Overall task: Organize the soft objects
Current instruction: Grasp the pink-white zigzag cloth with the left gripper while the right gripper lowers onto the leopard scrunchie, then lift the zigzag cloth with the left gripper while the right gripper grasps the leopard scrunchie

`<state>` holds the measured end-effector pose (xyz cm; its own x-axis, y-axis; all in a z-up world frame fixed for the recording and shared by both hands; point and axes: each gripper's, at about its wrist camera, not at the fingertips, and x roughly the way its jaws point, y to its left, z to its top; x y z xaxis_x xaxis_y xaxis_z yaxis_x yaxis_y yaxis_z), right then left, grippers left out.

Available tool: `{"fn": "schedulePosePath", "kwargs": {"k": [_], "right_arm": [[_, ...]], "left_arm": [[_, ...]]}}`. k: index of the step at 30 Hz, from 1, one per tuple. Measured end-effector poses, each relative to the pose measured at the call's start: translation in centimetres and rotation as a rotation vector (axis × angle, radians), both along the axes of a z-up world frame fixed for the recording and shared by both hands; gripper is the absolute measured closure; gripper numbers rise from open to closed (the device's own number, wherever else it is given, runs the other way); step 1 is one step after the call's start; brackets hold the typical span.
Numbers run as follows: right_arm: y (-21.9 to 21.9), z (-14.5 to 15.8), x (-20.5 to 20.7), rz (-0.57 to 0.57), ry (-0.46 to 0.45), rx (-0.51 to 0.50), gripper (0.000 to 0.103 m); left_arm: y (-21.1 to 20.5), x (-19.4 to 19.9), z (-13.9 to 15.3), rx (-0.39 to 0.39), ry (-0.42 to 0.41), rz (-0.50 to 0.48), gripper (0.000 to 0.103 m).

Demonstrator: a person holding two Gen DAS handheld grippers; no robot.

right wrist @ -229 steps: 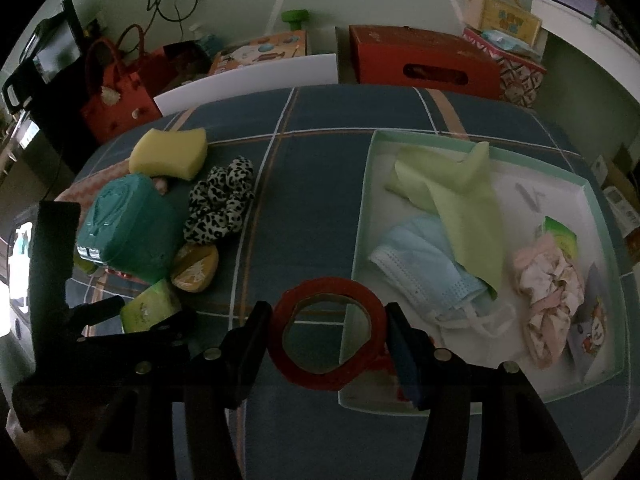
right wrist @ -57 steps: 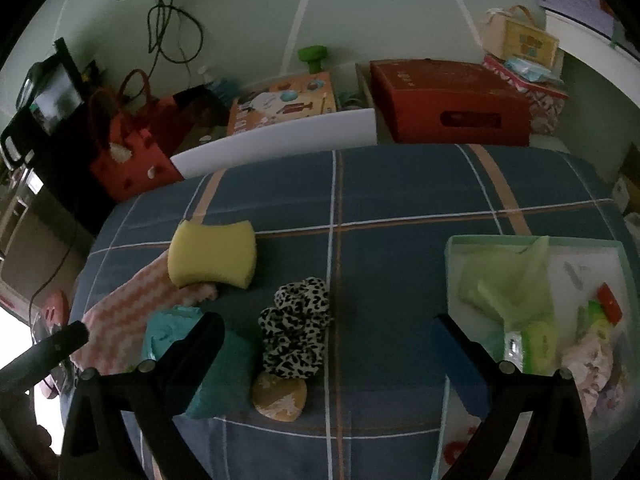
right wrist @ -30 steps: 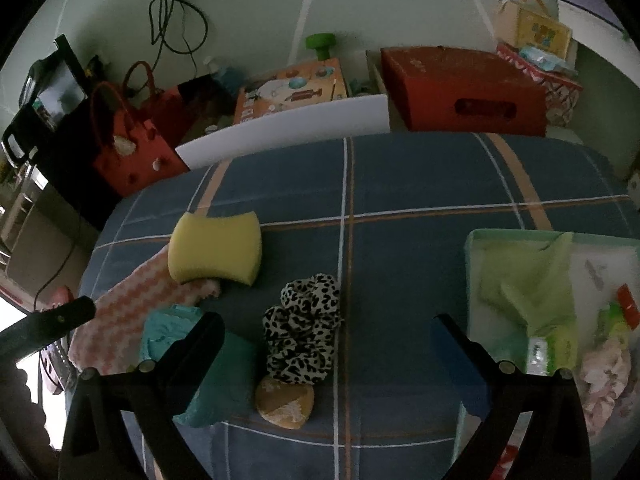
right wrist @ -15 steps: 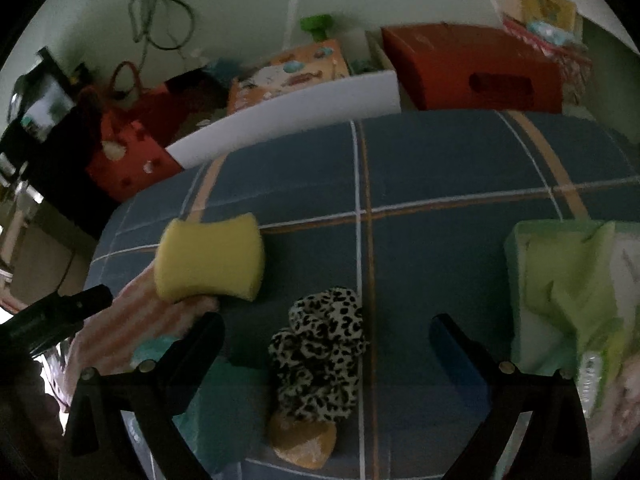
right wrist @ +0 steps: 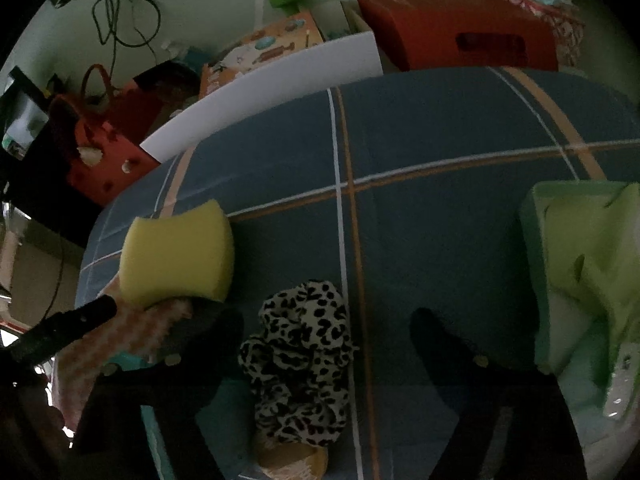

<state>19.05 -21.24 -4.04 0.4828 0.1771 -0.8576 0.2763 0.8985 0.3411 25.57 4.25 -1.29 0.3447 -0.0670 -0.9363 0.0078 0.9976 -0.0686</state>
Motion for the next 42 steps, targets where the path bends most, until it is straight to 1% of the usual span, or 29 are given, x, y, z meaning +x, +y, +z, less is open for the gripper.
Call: {"fn": "schedulePosePath", "kwargs": {"k": [1, 4, 5, 6, 7, 8, 10, 11, 12, 13, 14, 16, 17, 19, 20, 22, 23, 27, 34, 42], "right_arm": [[-0.1, -0.1, 0.0, -0.001, -0.001, 0.011, 0.019], [-0.1, -0.1, -0.1, -0.003, -0.006, 0.031, 0.02], [-0.1, -0.2, -0.2, -0.003, -0.006, 0.038, 0.022], [-0.2, -0.3, -0.3, -0.003, -0.006, 0.048, 0.027], [-0.1, -0.4, -0.3, -0.001, -0.004, 0.064, 0.03], [-0.1, -0.5, -0.3, -0.001, -0.004, 0.071, 0.034], [0.0, -0.5, -0.3, 0.003, -0.007, 0.082, 0.04], [0.1, -0.5, -0.3, 0.007, -0.011, 0.089, 0.044], [0.1, -0.5, -0.4, 0.012, -0.016, 0.098, 0.047], [0.2, -0.5, -0.4, 0.015, -0.018, 0.105, 0.049], [0.2, -0.5, -0.4, 0.016, -0.017, 0.106, 0.05], [0.3, -0.6, -0.4, 0.017, -0.017, 0.106, 0.055], [0.3, -0.6, -0.3, 0.018, -0.019, 0.111, 0.058], [0.2, -0.5, -0.4, 0.017, -0.024, 0.115, 0.059], [0.2, -0.5, -0.4, 0.018, -0.025, 0.114, 0.063], [0.2, -0.4, -0.5, 0.019, -0.03, 0.114, 0.064], [0.2, -0.4, -0.5, 0.021, -0.032, 0.113, 0.067], [0.3, -0.2, -0.4, 0.028, -0.04, 0.11, 0.073], [0.3, 0.1, -0.4, 0.033, -0.055, 0.114, 0.075], [0.4, 1.1, -0.7, 0.042, -0.085, 0.107, 0.077]], "left_arm": [[0.0, 0.0, -0.2, -0.004, 0.008, -0.003, 0.035], [-0.3, -0.1, -0.3, 0.009, 0.002, -0.015, 0.04], [-0.4, -0.1, -0.3, 0.013, 0.001, -0.017, 0.041], [-0.4, -0.1, -0.4, 0.016, 0.002, -0.018, 0.045], [-0.5, -0.2, -0.5, 0.018, 0.006, -0.02, 0.051], [-0.5, -0.2, -0.6, 0.021, 0.009, -0.022, 0.054], [-0.5, -0.3, -0.6, 0.022, 0.009, -0.023, 0.062], [-0.4, -0.3, -0.6, 0.018, 0.007, -0.02, 0.064], [-0.3, -0.3, -0.6, 0.011, 0.004, -0.016, 0.069], [-0.1, -0.3, -0.6, 0.005, 0.001, -0.012, 0.074], [0.0, -0.2, -0.7, 0.001, 0.0, -0.008, 0.076], [0.1, -0.2, -0.8, -0.001, 0.0, -0.005, 0.085], [0.2, -0.2, -0.7, -0.003, -0.003, -0.002, 0.086], [0.4, -0.2, -0.7, -0.011, -0.006, 0.001, 0.091], [0.4, -0.2, -0.7, -0.015, -0.008, 0.002, 0.092], [0.3, -0.2, -0.7, -0.018, -0.011, 0.002, 0.093], [0.3, -0.2, -0.7, -0.019, -0.012, 0.0, 0.094], [0.5, -0.3, -0.3, -0.044, -0.026, 0.008, 0.095], [1.0, -0.4, 0.3, -0.082, -0.045, 0.025, 0.095], [1.1, -0.9, 2.0, -0.109, -0.088, 0.023, 0.096]]}}
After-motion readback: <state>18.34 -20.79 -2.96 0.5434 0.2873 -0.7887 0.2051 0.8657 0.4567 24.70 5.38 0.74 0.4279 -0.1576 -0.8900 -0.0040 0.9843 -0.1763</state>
